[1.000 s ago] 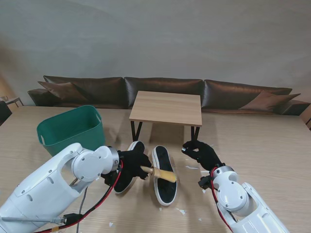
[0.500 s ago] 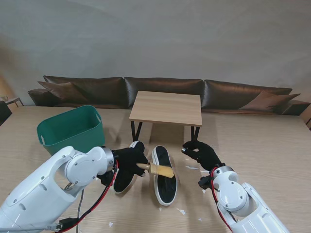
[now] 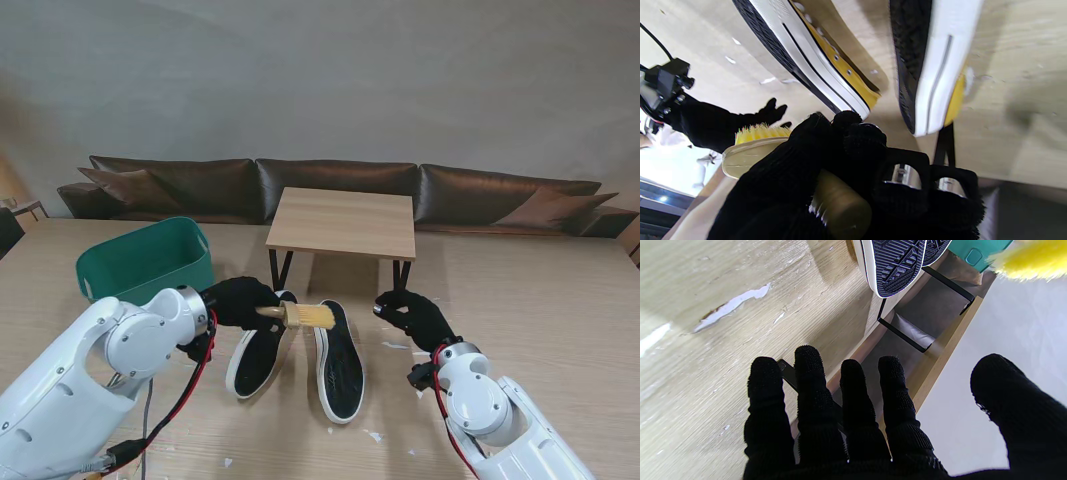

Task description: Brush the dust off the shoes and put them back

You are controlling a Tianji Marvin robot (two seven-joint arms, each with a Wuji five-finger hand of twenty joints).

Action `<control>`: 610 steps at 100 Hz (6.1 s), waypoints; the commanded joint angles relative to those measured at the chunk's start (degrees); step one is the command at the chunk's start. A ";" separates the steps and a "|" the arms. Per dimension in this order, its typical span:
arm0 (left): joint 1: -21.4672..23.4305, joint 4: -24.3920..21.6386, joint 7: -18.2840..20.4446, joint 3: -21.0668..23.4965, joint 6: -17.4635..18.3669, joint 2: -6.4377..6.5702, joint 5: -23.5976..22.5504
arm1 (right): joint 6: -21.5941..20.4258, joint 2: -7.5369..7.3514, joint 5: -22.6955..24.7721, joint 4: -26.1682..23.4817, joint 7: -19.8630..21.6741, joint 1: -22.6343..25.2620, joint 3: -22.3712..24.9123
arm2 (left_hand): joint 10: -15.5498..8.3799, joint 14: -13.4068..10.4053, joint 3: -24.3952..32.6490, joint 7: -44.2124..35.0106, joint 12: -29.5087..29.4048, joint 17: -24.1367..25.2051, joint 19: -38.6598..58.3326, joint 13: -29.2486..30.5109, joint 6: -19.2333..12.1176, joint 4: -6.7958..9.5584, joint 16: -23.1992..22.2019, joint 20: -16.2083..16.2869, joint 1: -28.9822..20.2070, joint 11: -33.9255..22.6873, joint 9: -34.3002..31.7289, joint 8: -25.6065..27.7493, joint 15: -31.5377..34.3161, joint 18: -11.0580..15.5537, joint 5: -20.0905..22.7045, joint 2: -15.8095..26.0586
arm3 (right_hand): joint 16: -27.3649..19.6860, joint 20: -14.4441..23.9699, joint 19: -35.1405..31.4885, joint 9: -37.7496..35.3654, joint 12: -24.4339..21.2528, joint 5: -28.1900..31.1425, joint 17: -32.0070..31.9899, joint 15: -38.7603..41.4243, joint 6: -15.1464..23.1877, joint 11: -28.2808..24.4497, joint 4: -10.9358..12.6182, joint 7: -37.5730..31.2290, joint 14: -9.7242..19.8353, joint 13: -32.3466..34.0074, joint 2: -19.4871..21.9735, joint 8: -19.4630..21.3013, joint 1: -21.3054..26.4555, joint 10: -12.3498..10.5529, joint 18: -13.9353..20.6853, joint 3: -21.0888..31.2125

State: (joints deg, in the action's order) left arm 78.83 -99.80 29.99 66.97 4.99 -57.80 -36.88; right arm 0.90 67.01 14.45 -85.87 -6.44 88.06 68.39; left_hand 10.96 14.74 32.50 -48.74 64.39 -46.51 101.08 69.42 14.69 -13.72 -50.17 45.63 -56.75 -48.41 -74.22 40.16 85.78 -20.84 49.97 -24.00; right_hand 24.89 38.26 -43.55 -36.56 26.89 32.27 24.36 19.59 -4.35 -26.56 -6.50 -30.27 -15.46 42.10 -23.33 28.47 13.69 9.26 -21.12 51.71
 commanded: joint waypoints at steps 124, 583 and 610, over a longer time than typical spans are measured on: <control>9.82 3.58 -18.14 27.35 6.83 -1.38 -18.62 | -0.19 0.57 -2.12 1.17 0.71 -0.12 -2.11 | 2.41 3.51 1.69 0.18 -0.31 0.72 2.68 3.00 0.56 2.02 0.21 0.70 -3.70 -0.12 -3.53 -0.20 0.26 0.17 0.45 2.75 | 0.48 0.53 -1.06 -0.35 -0.62 0.22 -7.46 0.42 -0.27 -0.86 1.50 -0.73 -0.14 0.86 0.80 -0.72 0.08 0.72 0.13 0.99; -5.57 16.21 -18.13 -9.20 -31.28 -5.58 10.94 | -1.90 1.94 -3.63 7.27 -2.67 -4.18 -3.29 | 16.04 15.63 -33.23 39.79 -37.97 34.49 -81.08 -45.04 6.16 11.64 19.37 7.84 18.41 41.38 38.48 -18.06 -70.89 -4.96 -16.91 8.37 | 0.42 0.55 -0.97 -0.30 -0.72 0.21 -7.43 0.63 -0.97 -1.08 1.34 -0.92 -0.62 0.91 0.74 -1.13 0.60 1.20 -0.04 1.81; -9.82 20.13 -18.51 -13.76 -32.93 -6.49 13.30 | -1.76 1.91 -3.65 7.09 -2.61 -4.09 -3.04 | 17.46 17.22 -33.21 36.54 -35.71 30.22 -78.39 -41.67 8.44 11.67 17.05 13.15 18.94 40.23 34.37 -13.29 -65.65 -7.05 -12.94 7.99 | 0.42 0.52 -0.98 -0.33 -0.72 0.27 -7.40 0.59 -1.02 -1.07 1.34 -0.90 -0.69 0.89 0.67 -1.14 0.62 1.26 -0.01 1.87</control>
State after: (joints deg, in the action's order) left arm 69.62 -80.19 10.89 53.44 -27.42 -63.17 -24.21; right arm -0.85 68.79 10.78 -78.29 -9.86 83.64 65.37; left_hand 26.74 29.98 0.31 -11.39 27.20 -14.86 21.23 24.32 21.36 -4.00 -31.78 56.58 -39.82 -7.39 -37.91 25.43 17.96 -25.63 35.94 -16.62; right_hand 24.89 38.26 -43.55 -36.56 26.85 32.27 24.36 19.59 -5.04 -26.93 -6.50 -30.42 -15.93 41.84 -23.32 28.04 13.69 9.63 -21.12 52.63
